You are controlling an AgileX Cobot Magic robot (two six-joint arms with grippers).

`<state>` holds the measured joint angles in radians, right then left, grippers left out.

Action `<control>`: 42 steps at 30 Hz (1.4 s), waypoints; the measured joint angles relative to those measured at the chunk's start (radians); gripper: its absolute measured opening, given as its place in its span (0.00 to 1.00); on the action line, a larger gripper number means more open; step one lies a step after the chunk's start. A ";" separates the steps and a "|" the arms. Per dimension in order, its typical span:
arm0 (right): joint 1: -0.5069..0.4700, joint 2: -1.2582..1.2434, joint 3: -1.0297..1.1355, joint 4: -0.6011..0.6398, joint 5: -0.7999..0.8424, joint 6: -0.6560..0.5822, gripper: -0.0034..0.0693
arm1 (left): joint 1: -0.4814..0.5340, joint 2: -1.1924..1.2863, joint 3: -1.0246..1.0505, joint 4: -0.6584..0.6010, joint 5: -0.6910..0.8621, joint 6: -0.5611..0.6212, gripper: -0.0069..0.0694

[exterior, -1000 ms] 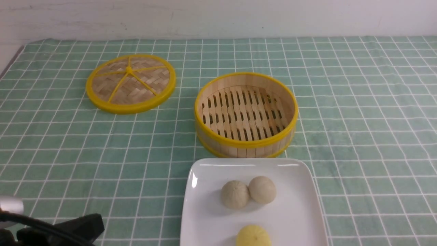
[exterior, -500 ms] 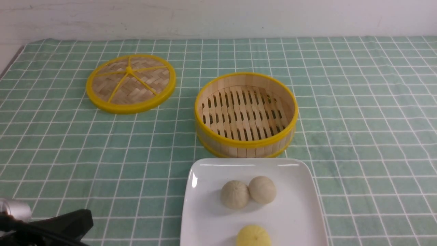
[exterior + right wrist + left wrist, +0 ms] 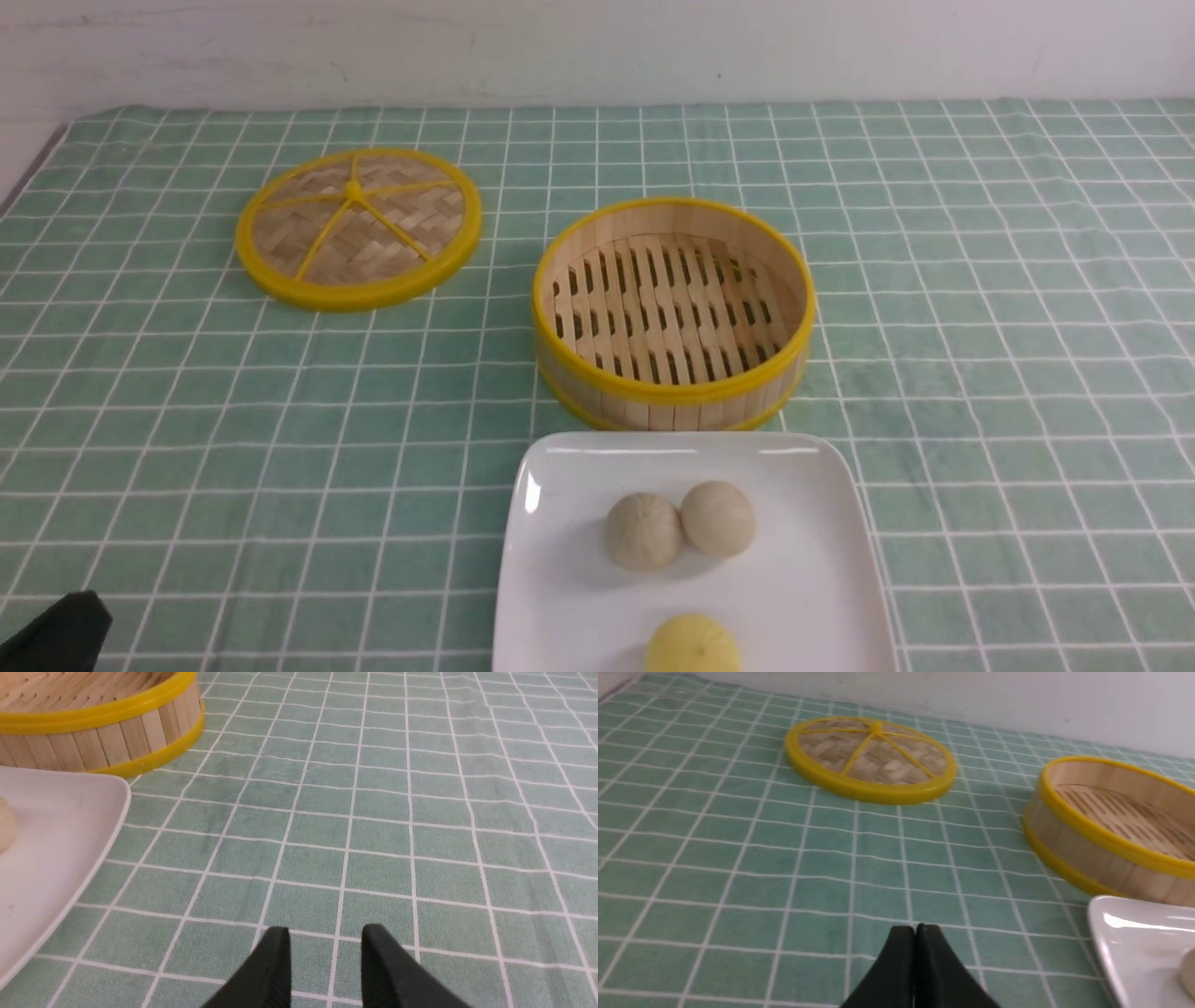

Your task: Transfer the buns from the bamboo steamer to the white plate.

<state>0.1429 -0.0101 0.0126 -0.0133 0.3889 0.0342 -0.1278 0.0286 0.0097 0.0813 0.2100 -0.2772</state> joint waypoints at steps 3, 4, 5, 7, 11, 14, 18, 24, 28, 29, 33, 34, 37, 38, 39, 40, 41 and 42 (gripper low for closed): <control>0.000 0.000 0.000 0.000 0.000 0.000 0.38 | 0.049 -0.035 0.016 0.035 0.059 -0.037 0.13; 0.000 0.000 0.000 0.000 0.000 0.000 0.38 | 0.060 -0.036 0.016 0.042 0.078 -0.038 0.13; 0.000 0.000 0.000 0.000 0.000 0.000 0.38 | 0.069 -0.039 0.016 0.045 0.097 -0.041 0.13; 0.000 0.000 0.000 0.000 0.000 0.000 0.38 | 0.083 -0.040 0.016 0.054 0.147 -0.044 0.13; 0.000 0.000 0.000 0.000 0.000 0.000 0.38 | 0.090 -0.040 0.015 0.073 0.161 -0.048 0.14; 0.000 0.000 0.000 0.000 0.000 0.000 0.38 | 0.092 -0.040 0.015 0.077 0.164 -0.050 0.14; 0.000 0.000 0.000 0.000 0.000 0.000 0.38 | 0.092 -0.040 0.015 0.077 0.164 -0.051 0.14; 0.000 0.000 0.000 0.000 0.000 0.000 0.38 | 0.092 -0.040 0.015 0.081 0.165 -0.052 0.15; 0.000 0.000 0.000 0.000 0.000 0.000 0.38 | 0.092 -0.040 0.015 0.085 0.165 -0.052 0.15; 0.000 0.000 0.000 0.000 0.000 0.000 0.38 | 0.092 -0.040 0.015 0.085 0.165 -0.052 0.15; 0.000 0.000 0.000 0.000 0.000 0.000 0.38 | 0.092 -0.040 0.015 0.085 0.165 -0.052 0.16; 0.000 0.000 0.000 0.000 0.000 0.000 0.38 | 0.092 -0.040 0.015 0.085 0.165 -0.052 0.16; 0.000 0.000 0.000 0.000 0.000 0.000 0.38 | 0.092 -0.040 0.015 0.085 0.165 -0.052 0.16; 0.000 0.000 0.000 0.000 0.000 0.000 0.38 | 0.092 -0.040 0.015 0.085 0.165 -0.052 0.16; 0.000 0.000 0.000 0.000 0.000 0.000 0.38 | 0.092 -0.040 0.015 0.085 0.165 -0.052 0.16; 0.000 0.000 0.000 0.000 0.000 0.000 0.38 | 0.092 -0.040 0.015 0.085 0.165 -0.052 0.16; 0.000 0.000 0.000 0.000 0.000 0.000 0.38 | 0.092 -0.040 0.015 0.085 0.165 -0.052 0.16; 0.000 0.000 0.000 0.000 0.000 0.000 0.38 | 0.092 -0.040 0.015 0.085 0.165 -0.052 0.17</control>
<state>0.1429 -0.0101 0.0126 -0.0133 0.3889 0.0342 -0.0359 -0.0117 0.0250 0.1665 0.3751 -0.3291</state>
